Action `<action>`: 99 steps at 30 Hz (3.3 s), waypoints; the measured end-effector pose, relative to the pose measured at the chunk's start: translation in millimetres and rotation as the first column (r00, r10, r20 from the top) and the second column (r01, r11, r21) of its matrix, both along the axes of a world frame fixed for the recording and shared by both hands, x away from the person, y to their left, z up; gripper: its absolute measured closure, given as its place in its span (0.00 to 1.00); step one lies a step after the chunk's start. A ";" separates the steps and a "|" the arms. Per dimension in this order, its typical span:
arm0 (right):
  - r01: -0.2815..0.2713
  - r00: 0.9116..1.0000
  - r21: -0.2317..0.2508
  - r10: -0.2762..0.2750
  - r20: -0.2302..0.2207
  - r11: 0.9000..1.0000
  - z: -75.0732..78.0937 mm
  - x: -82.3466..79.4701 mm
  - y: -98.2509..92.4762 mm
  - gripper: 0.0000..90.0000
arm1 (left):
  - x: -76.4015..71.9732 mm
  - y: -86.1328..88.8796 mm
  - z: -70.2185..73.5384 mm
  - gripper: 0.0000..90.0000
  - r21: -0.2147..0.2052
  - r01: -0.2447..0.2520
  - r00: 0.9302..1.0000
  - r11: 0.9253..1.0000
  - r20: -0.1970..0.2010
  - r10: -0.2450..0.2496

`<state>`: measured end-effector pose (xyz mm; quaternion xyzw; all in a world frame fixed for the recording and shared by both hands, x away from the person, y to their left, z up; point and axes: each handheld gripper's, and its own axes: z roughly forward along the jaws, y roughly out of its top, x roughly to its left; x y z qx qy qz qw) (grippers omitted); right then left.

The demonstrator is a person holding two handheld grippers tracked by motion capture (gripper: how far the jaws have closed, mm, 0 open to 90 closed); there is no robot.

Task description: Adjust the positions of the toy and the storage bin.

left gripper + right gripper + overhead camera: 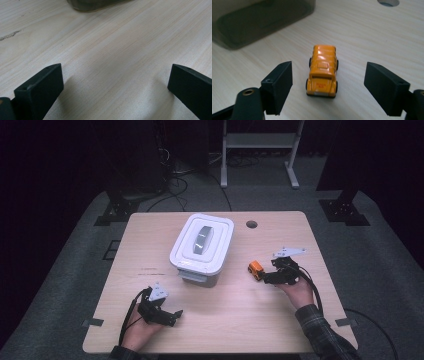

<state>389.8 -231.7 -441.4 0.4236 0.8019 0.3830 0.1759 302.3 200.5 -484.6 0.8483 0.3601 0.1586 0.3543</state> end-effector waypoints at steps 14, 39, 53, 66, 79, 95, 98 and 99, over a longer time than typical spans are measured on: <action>0.007 1.000 -0.018 -0.006 0.012 1.000 -8.9 19.0 17.3 0.39 | 0.2 -0.2 -0.2 0.00 -0.001 0.000 1.000 1.000 0.001 0.000; -0.015 1.000 -0.038 0.014 -0.024 0.999 -21.1 22.9 20.9 0.61 | 0.4 -0.4 -0.2 0.00 -0.002 0.001 1.000 1.000 0.002 -0.001; -0.027 1.000 -0.070 0.026 -0.017 0.997 -18.9 20.5 22.3 0.65 | 0.4 -0.4 -0.2 0.00 -0.001 0.001 1.000 1.000 0.001 -0.001; -0.030 1.000 -0.083 0.029 -0.013 0.996 -15.2 18.3 20.2 0.65 | 0.4 -0.4 -0.2 0.00 -0.002 0.001 1.000 1.000 0.002 -0.001; -0.019 1.000 -0.091 0.019 -0.004 0.996 -8.9 9.6 7.9 0.65 | 0.7 -0.5 -0.1 0.00 0.000 0.003 1.000 1.000 0.000 -0.003; 0.012 1.000 -0.089 -0.012 0.003 0.996 -1.9 -6.0 -19.9 0.65 | 1.2 -0.7 0.1 0.00 0.001 0.003 1.000 1.000 -0.001 -0.003; 0.016 1.000 -0.092 -0.015 0.004 0.996 -0.9 -11.6 -25.6 0.65 | 1.2 -0.8 0.1 0.00 0.001 0.003 1.000 1.000 -0.001 -0.003; 0.014 1.000 -0.094 -0.014 0.006 0.995 -0.7 -13.1 -27.7 0.65 | 1.2 -0.8 0.1 0.00 0.001 0.003 1.000 1.000 -0.001 -0.003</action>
